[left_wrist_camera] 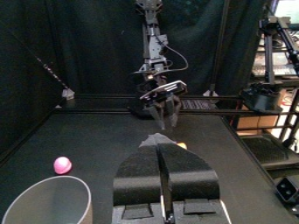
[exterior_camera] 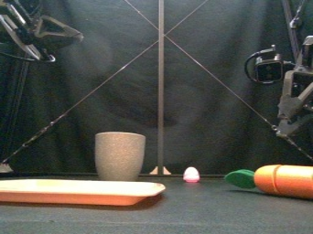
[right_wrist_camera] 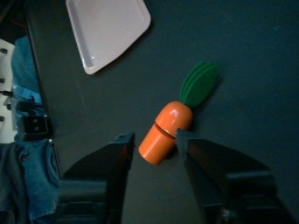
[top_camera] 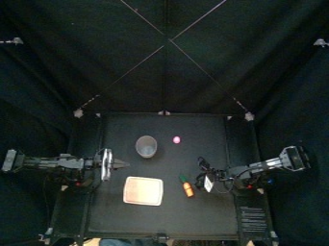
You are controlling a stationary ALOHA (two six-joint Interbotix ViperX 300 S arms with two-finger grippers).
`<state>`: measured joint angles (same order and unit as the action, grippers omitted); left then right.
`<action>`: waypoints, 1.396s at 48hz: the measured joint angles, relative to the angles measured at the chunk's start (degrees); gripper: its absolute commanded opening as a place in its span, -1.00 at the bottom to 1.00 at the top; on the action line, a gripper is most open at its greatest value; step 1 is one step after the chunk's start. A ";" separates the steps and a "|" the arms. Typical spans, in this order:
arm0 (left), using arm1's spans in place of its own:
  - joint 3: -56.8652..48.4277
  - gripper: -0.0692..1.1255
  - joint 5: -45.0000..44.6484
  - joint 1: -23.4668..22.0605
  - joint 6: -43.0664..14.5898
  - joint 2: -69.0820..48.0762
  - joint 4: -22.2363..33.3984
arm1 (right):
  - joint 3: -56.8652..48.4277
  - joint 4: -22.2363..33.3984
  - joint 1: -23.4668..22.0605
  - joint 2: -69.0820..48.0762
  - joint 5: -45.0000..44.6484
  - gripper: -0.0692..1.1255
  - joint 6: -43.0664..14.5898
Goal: Pick the carrot then place it in the grey bowl
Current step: Pick the carrot
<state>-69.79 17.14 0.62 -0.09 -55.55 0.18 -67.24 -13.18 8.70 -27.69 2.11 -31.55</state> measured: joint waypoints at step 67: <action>-0.26 -0.91 -0.09 0.00 0.00 0.00 0.00 | 14.59 1.05 2.20 27.77 -6.86 0.29 0.18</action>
<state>-70.05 17.05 0.62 -0.09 -55.55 0.18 -52.65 -12.13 10.90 0.09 -4.75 -31.38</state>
